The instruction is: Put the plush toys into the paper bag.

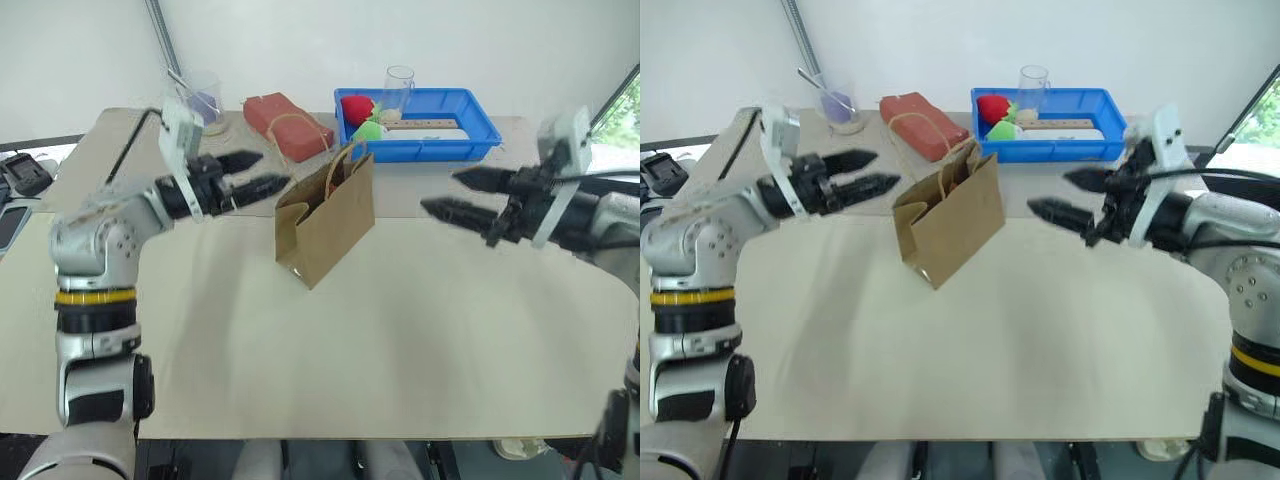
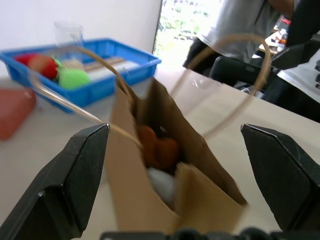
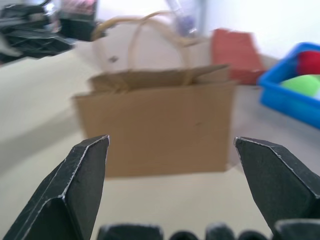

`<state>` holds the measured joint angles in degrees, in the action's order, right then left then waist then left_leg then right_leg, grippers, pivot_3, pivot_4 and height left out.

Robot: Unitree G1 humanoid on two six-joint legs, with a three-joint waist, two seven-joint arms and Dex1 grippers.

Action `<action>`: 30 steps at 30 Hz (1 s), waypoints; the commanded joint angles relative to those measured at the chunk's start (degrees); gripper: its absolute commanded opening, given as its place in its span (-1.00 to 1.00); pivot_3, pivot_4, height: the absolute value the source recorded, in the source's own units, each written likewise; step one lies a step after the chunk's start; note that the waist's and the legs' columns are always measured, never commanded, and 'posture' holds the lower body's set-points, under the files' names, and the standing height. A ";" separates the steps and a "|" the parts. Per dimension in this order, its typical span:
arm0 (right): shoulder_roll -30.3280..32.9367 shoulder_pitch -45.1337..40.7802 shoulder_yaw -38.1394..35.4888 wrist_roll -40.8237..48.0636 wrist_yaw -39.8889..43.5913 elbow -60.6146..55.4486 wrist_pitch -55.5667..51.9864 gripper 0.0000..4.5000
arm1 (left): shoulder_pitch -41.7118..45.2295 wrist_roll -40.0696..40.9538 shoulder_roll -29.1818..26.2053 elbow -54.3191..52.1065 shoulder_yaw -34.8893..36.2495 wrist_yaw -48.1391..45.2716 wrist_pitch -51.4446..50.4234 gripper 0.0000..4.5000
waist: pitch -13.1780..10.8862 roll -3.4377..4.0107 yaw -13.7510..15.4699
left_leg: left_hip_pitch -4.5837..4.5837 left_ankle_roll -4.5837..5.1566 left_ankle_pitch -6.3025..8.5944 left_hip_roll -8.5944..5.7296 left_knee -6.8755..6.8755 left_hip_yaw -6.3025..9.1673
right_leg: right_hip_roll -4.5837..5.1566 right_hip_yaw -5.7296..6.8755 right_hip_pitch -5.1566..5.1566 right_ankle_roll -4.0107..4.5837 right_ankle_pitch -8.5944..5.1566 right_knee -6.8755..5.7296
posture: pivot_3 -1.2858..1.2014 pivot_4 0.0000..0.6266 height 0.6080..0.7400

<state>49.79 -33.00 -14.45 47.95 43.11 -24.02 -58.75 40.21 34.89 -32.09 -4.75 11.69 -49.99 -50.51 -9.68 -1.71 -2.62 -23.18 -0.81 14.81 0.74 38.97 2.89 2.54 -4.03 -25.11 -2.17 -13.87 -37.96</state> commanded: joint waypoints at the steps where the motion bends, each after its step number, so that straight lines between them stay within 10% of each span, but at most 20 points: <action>1: 0.97 0.90 0.84 3.12 3.82 -5.66 1.65 0.97 | -4.69 3.83 2.00 -9.16 1.82 4.69 -1.95 1.00 | 0.00 0.00 0.15 | 0.03 0.00 0.00 0.00 0.05 0.00 | 0.00 -0.01 0.00 0.00 0.00 0.03 | 0.03 -0.52 1.00; 30: 0.58 0.23 5.83 3.23 4.92 -8.88 3.40 0.97 | -17.15 -3.29 12.66 -12.55 -4.88 19.33 13.61 1.00 | 0.00 -0.01 1.77 | 0.81 0.05 -0.11 -0.03 -0.01 -0.02 | -0.01 0.02 0.94 0.08 0.05 0.45 | 0.03 -0.52 1.00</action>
<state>49.92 -31.88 -7.52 50.80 47.73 -31.41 -57.34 22.39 31.64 -19.65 -16.67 7.35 -30.57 -38.70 -9.68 -1.72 -0.85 -22.38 -0.76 14.69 0.71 38.96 2.88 2.52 -4.01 -24.16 -2.09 -13.82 -37.49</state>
